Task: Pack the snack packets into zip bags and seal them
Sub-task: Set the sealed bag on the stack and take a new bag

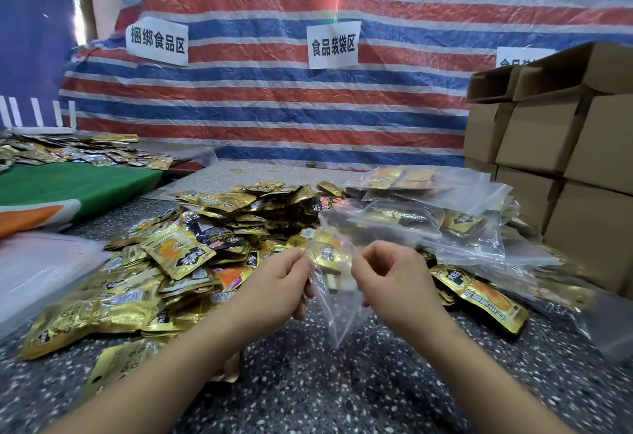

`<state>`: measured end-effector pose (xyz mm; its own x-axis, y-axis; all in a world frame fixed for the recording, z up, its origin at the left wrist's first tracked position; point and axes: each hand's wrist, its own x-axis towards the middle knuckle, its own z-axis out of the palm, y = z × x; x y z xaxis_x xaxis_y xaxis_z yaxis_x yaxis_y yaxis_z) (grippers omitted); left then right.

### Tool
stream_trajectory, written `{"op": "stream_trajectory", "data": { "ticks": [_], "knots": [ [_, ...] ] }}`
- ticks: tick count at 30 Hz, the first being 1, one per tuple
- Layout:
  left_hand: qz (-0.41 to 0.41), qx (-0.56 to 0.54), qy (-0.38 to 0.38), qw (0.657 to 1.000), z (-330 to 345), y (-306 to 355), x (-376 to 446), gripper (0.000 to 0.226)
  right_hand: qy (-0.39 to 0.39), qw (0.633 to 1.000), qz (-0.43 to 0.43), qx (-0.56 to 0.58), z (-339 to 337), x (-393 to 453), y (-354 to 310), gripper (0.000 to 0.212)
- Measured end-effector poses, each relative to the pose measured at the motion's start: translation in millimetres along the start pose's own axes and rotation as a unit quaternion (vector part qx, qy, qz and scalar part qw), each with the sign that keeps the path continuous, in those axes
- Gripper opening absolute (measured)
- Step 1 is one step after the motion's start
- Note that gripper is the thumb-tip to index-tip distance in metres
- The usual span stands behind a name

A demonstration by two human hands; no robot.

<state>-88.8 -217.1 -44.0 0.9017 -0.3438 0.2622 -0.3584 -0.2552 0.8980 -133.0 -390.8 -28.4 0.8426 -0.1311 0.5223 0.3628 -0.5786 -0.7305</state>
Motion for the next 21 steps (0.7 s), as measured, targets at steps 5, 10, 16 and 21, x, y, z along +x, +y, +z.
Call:
{"op": "stream_trajectory", "data": {
  "ticks": [5,10,16,21],
  "knots": [
    [0.049,0.093,0.009,0.994,8,7,-12,0.035,0.029,0.999,-0.002,-0.031,9,-2,2,0.028],
    [0.057,0.106,0.017,0.993,14,1,-14,0.014,0.066,0.997,0.017,-0.021,8,-1,2,0.03],
    [0.146,0.103,0.053,0.983,-1,8,-16,0.04,0.102,0.991,0.079,-0.04,-3,4,7,0.04],
    [0.166,0.217,-0.033,0.961,2,7,-19,0.033,0.142,0.98,0.078,-0.115,-9,9,8,0.04]
  ]
}}
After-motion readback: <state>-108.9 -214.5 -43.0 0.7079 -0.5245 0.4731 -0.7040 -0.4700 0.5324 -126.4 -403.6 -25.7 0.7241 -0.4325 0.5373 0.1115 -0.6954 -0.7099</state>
